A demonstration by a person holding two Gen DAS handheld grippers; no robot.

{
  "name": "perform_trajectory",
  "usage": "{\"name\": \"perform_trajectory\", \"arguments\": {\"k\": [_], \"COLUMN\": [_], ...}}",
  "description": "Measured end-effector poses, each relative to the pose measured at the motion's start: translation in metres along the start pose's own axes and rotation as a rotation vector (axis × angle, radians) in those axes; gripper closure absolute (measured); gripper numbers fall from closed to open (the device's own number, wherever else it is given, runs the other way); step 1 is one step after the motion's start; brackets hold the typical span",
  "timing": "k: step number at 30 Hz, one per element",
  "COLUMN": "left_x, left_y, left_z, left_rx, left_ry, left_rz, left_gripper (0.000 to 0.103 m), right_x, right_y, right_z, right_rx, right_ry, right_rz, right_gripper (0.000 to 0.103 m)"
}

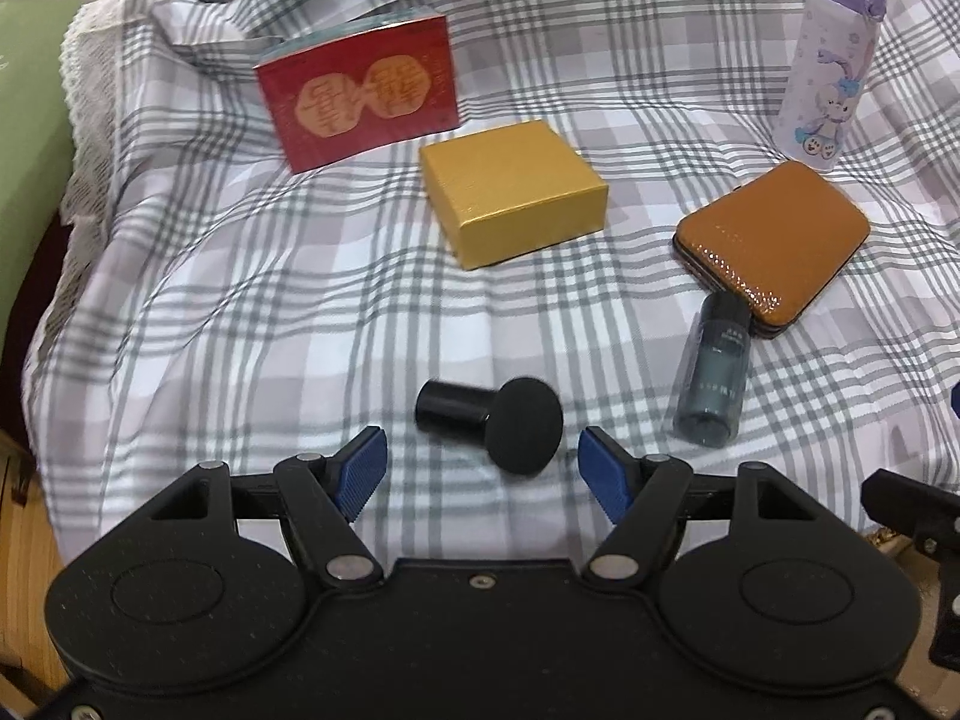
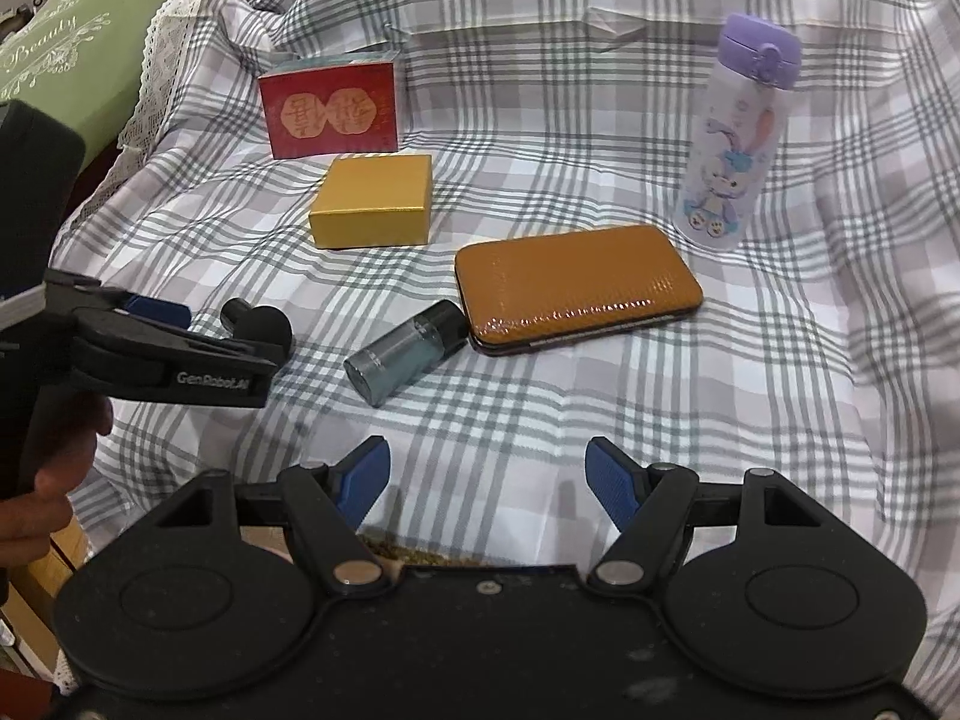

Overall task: Organize soft objects
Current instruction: 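Close the left tool on the black massage ball while the right tool grasps the glass bottle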

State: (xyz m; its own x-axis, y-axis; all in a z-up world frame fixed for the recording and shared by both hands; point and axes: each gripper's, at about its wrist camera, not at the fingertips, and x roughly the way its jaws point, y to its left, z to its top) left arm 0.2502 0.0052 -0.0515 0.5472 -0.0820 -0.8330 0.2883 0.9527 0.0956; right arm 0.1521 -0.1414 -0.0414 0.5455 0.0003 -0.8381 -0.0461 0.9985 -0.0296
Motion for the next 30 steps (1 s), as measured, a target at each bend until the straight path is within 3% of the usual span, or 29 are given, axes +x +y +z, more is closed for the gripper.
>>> {"name": "perform_trajectory", "arguments": {"k": [6, 10, 23, 30], "left_x": [0.018, 0.025, 0.033, 0.037], "left_y": [0.001, 0.009, 0.023, 0.023], "left_z": [0.007, 0.007, 0.007, 0.012], "left_rx": [-0.005, -0.044, -0.109, -0.130], "left_ry": [0.001, 0.008, 0.014, 0.035], "left_rz": [-0.016, -0.046, -0.050, -0.045], "left_gripper": [0.038, 0.046, 0.045, 0.044], "right_x": [0.011, 0.015, 0.039, 0.052], "right_y": [0.005, 0.010, 0.046, 0.052], "right_z": [0.008, 0.011, 0.018, 0.019], "right_rx": [-0.026, -0.060, -0.304, -0.351], "right_ry": [0.007, -0.004, -0.071, -0.074], "right_rz": [0.009, 0.013, -0.022, -0.032], "right_gripper": [0.032, 0.032, 0.034, 0.034]}}
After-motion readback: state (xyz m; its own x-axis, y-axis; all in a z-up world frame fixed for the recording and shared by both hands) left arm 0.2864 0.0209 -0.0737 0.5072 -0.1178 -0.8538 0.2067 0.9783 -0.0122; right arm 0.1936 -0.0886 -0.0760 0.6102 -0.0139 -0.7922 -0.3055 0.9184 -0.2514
